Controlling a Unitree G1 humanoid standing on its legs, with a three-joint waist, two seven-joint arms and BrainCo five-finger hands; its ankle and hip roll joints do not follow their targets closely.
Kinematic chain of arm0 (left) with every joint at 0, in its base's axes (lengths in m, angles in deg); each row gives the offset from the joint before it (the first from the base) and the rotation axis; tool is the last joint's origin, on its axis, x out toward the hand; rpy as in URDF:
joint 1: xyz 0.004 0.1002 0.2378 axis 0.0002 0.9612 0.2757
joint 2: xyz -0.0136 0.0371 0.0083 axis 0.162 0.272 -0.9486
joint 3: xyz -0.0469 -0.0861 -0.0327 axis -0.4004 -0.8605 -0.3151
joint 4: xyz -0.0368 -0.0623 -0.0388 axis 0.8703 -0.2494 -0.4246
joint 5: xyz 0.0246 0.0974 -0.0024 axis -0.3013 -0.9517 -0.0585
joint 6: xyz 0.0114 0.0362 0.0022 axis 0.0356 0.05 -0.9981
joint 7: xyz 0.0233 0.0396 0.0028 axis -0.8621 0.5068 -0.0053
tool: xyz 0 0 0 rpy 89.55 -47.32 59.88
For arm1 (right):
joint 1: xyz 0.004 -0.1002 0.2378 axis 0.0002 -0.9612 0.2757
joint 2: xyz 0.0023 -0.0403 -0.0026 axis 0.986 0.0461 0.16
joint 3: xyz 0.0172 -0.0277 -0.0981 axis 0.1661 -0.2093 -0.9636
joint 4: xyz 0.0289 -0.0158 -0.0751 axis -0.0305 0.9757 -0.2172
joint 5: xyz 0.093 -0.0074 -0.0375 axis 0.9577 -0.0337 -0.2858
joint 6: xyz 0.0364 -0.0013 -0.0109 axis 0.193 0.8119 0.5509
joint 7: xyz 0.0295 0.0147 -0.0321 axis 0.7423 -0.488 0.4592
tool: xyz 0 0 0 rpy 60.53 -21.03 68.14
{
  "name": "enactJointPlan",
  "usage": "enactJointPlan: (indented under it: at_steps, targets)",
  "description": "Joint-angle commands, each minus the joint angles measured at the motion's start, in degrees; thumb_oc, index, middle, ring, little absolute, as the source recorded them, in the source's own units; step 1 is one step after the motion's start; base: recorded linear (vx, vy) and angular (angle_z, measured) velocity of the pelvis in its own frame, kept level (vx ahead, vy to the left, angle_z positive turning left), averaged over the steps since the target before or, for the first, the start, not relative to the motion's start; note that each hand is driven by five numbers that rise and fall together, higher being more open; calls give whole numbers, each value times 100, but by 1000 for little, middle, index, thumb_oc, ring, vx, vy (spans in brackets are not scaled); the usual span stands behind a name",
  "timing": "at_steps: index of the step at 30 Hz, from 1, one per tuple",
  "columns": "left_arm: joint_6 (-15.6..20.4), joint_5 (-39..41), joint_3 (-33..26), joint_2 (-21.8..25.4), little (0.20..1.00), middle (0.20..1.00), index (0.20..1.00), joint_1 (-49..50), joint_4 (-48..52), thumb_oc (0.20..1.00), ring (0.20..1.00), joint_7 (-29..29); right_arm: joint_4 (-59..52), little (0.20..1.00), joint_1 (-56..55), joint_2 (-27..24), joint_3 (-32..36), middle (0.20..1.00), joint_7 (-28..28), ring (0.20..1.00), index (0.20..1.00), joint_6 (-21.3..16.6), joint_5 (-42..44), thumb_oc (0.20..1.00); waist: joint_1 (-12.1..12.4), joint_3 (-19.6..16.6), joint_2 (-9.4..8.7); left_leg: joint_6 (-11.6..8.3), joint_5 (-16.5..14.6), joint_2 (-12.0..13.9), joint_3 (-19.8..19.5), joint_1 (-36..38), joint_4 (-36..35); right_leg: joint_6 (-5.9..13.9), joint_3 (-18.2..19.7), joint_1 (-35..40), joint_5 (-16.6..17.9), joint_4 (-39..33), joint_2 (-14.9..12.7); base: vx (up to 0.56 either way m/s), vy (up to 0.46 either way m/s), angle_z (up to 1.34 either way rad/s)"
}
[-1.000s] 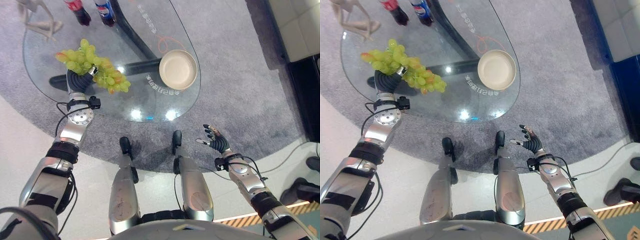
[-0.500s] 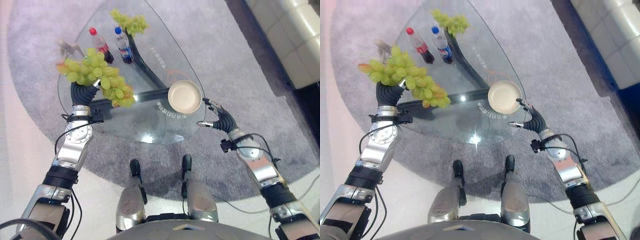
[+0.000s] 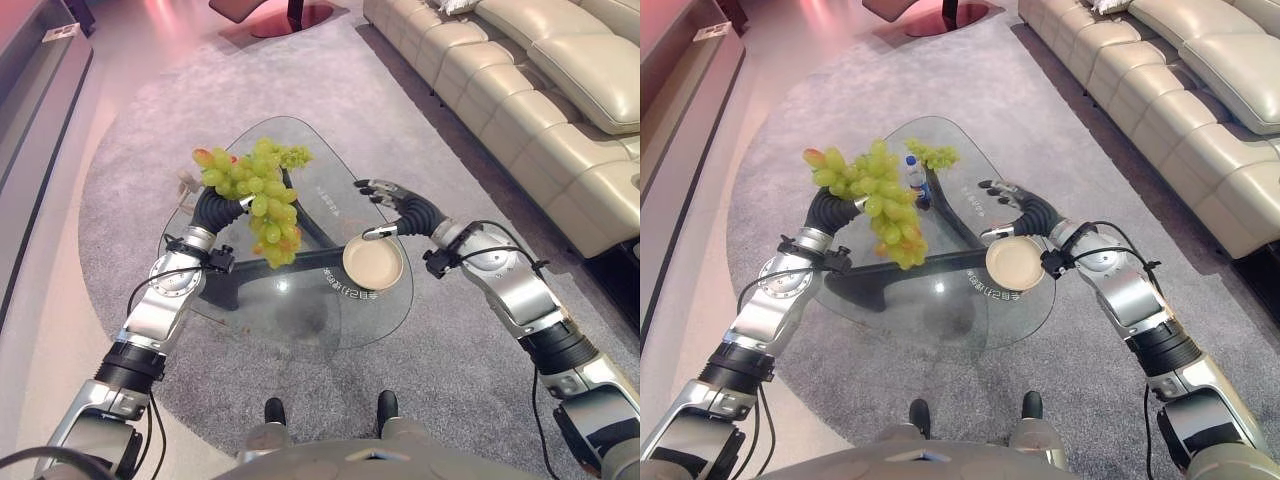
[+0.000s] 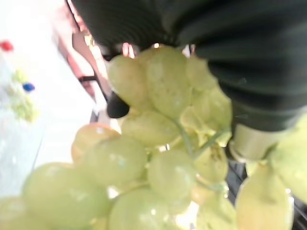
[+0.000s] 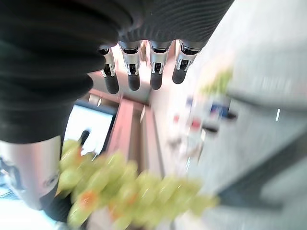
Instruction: Pick up fruits into the plate
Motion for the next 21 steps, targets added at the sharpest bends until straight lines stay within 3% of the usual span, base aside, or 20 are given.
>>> enactJointPlan:
  at_steps: [1, 3, 7, 12, 21]
  targets:
    - [178, 486, 273, 335, 200, 200, 200, -648, 456, 200, 200, 257, -263, 1000, 523, 306, -385, 1000, 653, 1000, 1000, 245, 1472, 1000, 92, -364, -195, 43, -867, -142, 153, 75, 345, 144, -676, 341, -618, 306, -306, 32, -7, 0]
    - [90, 484, 382, 429, 200, 200, 200, -811, 506, 200, 200, 149, -360, 1000, 590, 479, -508, 1000, 891, 1000, 1000, 570, 2229, 1000, 116, -389, -202, 50, -891, -137, 122, 105, 357, 152, -665, 383, -644, 322, -314, 17, -7, 0]
    - [178, 590, 445, 428, 200, 200, 200, -954, 449, 200, 200, 213, -493, 1000, 608, 822, -658, 1000, 995, 1000, 1000, 940, 2881, 1000, 154, -454, -224, 50, -924, -123, 115, 179, 332, 174, -687, 470, -641, 265, -338, 46, -18, 5]
    - [299, 459, 562, 307, 200, 200, 200, -935, 726, 200, 200, 149, -928, 1000, 473, 1295, -835, 1000, 544, 1000, 1000, 1286, 3688, 1000, 175, -512, -220, 48, -962, -118, 100, 194, 362, 202, -645, 473, -620, 240, -367, 27, -7, 1]
    - [280, 415, 652, 192, 200, 200, 200, -1070, 964, 200, 200, 103, -957, 1000, 293, 1789, -856, 1000, -73, 1000, 1000, 1365, 4405, 1000, 165, -531, -184, 69, -975, -120, 83, 167, 377, 200, -610, 429, -649, 279, -365, 12, -2, 0]
